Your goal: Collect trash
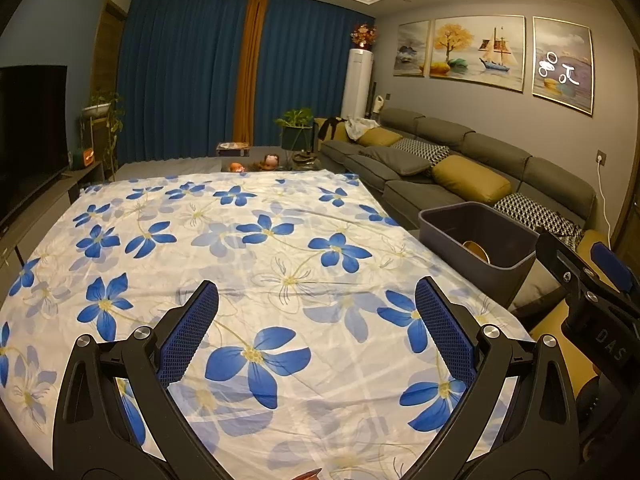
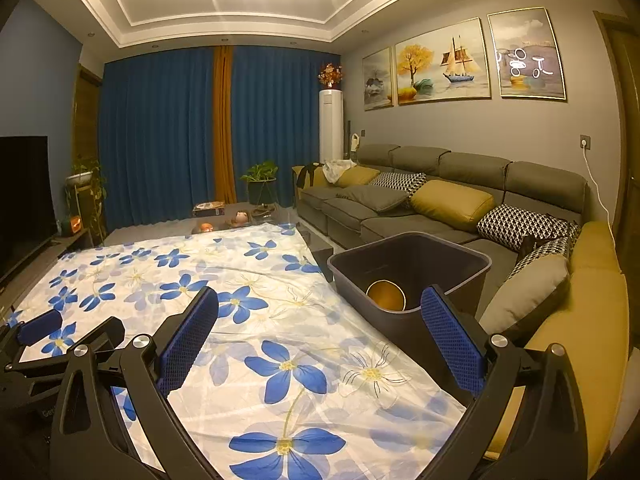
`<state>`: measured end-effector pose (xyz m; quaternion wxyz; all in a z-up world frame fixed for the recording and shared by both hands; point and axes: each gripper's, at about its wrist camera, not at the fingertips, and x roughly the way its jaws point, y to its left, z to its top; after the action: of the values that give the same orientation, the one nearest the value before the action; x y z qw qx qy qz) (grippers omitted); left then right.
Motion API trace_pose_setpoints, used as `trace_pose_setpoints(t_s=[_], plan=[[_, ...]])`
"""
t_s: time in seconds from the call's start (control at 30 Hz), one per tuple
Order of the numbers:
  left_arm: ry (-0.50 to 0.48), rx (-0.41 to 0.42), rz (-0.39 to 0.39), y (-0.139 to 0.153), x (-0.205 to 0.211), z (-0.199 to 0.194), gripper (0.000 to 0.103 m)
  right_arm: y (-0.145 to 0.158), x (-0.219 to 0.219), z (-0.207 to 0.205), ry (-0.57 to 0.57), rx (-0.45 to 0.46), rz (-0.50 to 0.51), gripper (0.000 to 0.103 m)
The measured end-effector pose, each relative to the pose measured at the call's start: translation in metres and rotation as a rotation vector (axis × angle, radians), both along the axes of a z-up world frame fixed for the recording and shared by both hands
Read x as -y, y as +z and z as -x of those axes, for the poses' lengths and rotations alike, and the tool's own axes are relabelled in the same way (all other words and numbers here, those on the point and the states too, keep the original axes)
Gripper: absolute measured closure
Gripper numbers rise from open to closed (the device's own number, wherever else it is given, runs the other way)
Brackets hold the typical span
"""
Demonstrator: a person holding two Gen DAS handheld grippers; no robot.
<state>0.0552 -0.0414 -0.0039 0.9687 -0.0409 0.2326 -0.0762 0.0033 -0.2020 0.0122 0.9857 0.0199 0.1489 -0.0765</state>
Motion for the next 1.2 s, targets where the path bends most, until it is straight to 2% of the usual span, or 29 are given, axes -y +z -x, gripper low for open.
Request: trace_pose_setpoints(t_s=[1.2], plan=[[-0.008,0.004,-0.002,0.0045,0.0021,0.0004,0.006,0.0012,0.0022,-0.0001,-0.003,0.002,-0.006,0.006]])
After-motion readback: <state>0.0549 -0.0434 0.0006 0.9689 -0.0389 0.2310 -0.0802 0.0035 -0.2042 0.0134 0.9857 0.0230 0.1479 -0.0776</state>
